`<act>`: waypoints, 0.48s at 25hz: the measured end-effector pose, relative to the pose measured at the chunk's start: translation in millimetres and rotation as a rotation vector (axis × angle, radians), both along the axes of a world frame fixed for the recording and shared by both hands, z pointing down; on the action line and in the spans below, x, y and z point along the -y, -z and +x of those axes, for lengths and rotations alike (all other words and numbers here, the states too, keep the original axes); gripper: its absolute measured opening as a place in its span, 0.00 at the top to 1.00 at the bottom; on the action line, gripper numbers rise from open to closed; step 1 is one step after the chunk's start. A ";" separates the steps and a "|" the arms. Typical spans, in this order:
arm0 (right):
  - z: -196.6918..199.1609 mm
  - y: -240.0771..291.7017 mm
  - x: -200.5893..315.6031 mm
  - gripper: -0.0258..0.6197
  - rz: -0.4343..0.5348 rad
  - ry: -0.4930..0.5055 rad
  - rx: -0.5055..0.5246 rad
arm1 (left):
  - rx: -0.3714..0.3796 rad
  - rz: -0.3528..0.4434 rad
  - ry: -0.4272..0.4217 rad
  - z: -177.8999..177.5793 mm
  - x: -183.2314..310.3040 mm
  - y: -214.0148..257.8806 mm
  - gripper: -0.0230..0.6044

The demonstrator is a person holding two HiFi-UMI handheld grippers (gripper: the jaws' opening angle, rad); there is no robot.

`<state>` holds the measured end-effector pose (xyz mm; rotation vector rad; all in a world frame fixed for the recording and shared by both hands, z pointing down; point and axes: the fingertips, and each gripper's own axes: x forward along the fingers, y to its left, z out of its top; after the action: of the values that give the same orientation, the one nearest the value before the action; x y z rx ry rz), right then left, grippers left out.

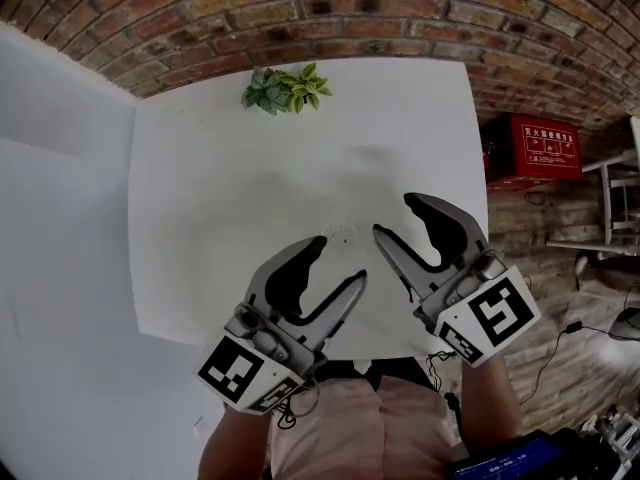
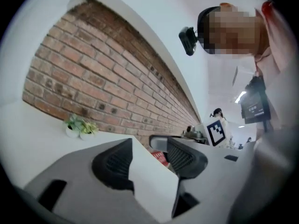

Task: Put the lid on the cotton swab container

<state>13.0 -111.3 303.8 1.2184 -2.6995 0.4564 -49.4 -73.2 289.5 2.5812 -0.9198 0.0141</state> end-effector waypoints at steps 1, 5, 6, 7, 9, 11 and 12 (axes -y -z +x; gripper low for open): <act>4.8 14.0 -2.1 0.65 0.027 -0.027 0.003 | -0.009 0.035 0.071 -11.0 3.1 15.7 0.66; 18.3 64.8 -20.7 0.85 0.135 -0.121 0.015 | 0.018 0.166 0.318 -48.6 1.4 68.6 0.96; 19.9 75.8 -26.0 0.91 0.164 -0.139 0.012 | 0.037 0.200 0.357 -53.8 -1.1 79.2 0.96; 21.0 86.4 -30.0 0.95 0.193 -0.154 0.006 | 0.055 0.234 0.389 -57.6 -2.7 89.2 0.96; 21.8 105.9 -33.6 0.95 0.253 -0.175 -0.006 | 0.075 0.299 0.442 -62.7 -2.1 108.2 0.96; 21.1 120.3 -37.0 0.95 0.302 -0.186 -0.014 | 0.071 0.350 0.472 -65.0 -2.3 124.9 0.96; 20.4 124.7 -40.9 0.95 0.316 -0.188 -0.015 | 0.070 0.369 0.477 -65.0 -5.2 131.3 0.96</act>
<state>33.4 -70.4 179.2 1.5558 -2.7290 0.0373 -114.4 -68.0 158.2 2.6169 -1.6787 -0.2177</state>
